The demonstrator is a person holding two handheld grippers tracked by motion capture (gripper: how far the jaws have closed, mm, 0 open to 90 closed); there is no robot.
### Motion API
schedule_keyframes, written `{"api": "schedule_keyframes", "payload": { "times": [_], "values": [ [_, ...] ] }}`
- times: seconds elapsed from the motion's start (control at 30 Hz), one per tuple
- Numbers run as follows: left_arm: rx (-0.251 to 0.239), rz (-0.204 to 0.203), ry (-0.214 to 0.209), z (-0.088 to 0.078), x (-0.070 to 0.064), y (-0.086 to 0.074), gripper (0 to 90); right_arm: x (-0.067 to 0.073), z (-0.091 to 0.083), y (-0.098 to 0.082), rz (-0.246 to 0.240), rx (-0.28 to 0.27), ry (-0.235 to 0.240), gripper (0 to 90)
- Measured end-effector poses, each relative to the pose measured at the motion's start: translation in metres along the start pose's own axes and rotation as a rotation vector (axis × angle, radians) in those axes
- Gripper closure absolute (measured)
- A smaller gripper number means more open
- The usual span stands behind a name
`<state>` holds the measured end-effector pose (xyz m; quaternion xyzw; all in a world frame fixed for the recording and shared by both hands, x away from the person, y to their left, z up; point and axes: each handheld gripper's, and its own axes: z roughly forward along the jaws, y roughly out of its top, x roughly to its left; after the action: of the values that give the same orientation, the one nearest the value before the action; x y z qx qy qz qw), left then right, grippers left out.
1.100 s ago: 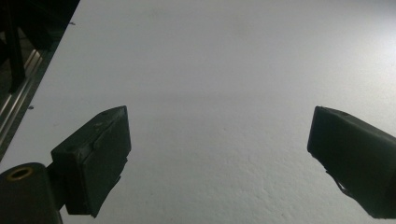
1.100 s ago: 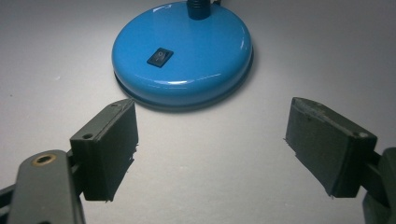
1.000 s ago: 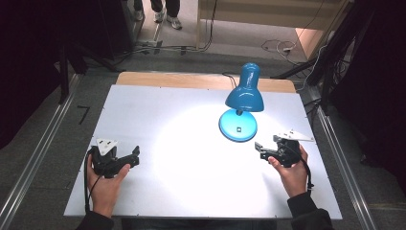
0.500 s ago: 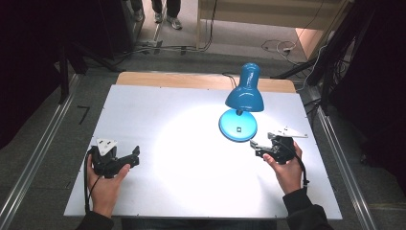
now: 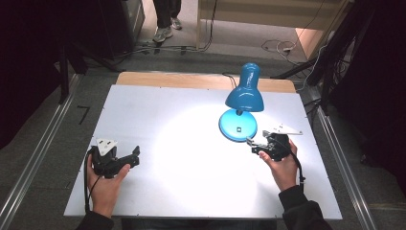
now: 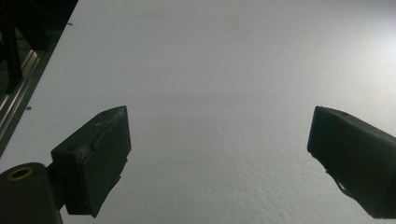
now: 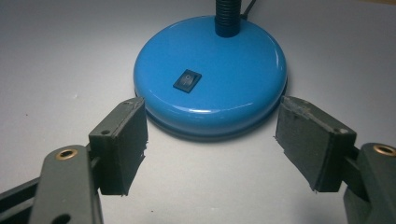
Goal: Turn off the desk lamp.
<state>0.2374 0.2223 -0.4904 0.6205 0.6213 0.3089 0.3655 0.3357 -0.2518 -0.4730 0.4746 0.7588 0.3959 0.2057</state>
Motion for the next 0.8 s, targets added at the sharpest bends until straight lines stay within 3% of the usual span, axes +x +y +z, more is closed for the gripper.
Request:
{"api": "schedule_keyframes", "payload": {
  "times": [0.8],
  "values": [
    [0.0, 0.0, -0.005, 0.0, 0.0, 0.0, 6.9, 0.006, 0.02, 0.008, -0.007, -0.008, 0.009, 37.9]
  ]
}}
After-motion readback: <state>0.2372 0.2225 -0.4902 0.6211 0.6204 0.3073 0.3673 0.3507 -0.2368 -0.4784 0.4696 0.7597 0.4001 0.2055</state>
